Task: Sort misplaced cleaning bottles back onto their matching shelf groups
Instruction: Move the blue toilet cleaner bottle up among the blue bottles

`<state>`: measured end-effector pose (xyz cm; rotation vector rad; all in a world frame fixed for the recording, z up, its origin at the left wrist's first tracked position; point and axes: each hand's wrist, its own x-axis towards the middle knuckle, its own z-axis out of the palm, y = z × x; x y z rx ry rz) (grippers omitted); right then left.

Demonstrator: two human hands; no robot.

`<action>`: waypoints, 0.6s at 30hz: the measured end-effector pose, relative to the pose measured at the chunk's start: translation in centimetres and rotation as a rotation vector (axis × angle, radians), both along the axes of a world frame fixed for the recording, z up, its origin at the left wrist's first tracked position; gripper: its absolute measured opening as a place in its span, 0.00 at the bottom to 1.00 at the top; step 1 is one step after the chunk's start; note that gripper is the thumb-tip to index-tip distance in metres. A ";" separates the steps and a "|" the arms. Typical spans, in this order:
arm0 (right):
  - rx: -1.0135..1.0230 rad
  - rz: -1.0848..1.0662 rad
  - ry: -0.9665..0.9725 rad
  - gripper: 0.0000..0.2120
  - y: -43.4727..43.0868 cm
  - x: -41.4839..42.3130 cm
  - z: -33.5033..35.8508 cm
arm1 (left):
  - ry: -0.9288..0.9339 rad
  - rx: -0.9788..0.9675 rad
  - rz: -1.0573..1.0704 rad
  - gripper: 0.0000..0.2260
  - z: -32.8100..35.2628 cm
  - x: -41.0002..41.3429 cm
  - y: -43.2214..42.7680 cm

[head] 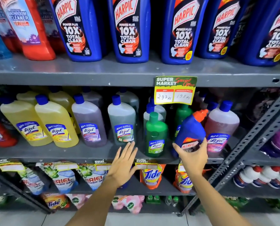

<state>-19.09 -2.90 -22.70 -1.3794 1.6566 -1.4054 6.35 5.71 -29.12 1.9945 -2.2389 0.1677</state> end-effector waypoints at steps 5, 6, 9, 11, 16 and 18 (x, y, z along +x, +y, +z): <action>-0.185 0.066 -0.083 0.43 3.9 -3.3 4.7 | 0.219 -0.554 -0.135 0.25 9.5 -2.3 0.0; -0.227 0.073 -0.101 0.43 4.4 -3.8 6.5 | 0.274 -0.707 -0.148 0.23 12.5 -3.0 -0.1; -0.398 0.097 -0.125 0.39 5.2 -4.5 12.4 | 0.255 -0.995 -0.202 0.18 22.4 -4.5 -1.2; -0.498 0.108 -0.108 0.39 5.5 -4.8 16.5 | 0.165 -0.979 -0.205 0.17 27.9 -4.7 -2.7; -0.640 0.076 -0.122 0.40 3.8 -5.2 26.1 | 0.089 -0.636 -0.044 0.25 31.6 -4.3 -6.3; -0.648 0.021 -0.082 0.43 2.1 -5.1 28.9 | 0.017 -0.634 -0.072 0.24 31.2 -4.2 -6.7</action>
